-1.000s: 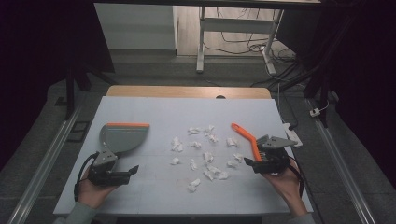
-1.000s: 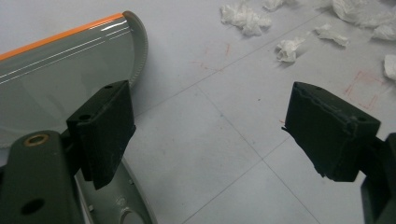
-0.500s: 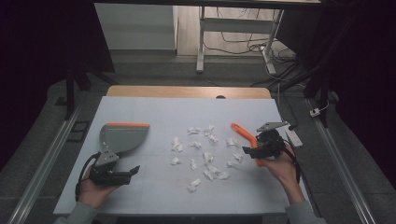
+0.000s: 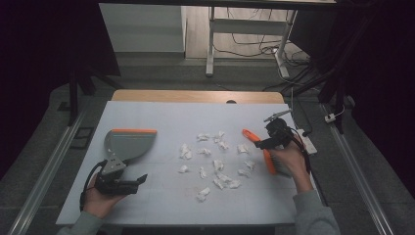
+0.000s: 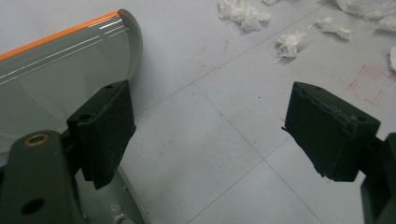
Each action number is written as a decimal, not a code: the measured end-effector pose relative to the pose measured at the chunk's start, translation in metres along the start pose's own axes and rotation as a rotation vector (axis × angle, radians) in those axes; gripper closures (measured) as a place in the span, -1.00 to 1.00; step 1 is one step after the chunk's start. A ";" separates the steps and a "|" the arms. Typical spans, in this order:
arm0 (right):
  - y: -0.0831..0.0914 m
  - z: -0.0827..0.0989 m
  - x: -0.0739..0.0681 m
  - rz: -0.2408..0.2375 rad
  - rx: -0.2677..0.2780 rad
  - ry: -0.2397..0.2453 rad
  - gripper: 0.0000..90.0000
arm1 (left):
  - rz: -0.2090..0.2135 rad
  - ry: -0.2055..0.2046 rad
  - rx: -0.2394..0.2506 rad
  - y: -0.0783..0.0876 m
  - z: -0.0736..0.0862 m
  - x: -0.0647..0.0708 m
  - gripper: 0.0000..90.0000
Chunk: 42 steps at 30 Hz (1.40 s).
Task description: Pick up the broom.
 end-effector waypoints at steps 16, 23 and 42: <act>-0.031 0.005 0.026 -0.018 -0.170 -0.062 -0.21 | 0.000 0.001 0.001 0.001 0.001 0.000 -0.61; -0.036 0.006 0.031 -0.003 -0.203 -0.075 0.02 | 0.005 -0.002 -0.003 0.000 0.001 0.001 -0.61; -0.042 0.006 0.033 -0.013 -0.273 -0.100 0.55 | 0.000 -0.001 -0.001 0.001 0.003 0.000 -0.61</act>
Point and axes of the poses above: each handheld gripper's, and its own axes: y roughly backward along the jaws, z roughly out of its underside, x roughly to its right, the point moved 3 cm from there along -y, roughly forward along the jaws, and after that the axes turned 12 degrees about -z, right-handed, at the moved point
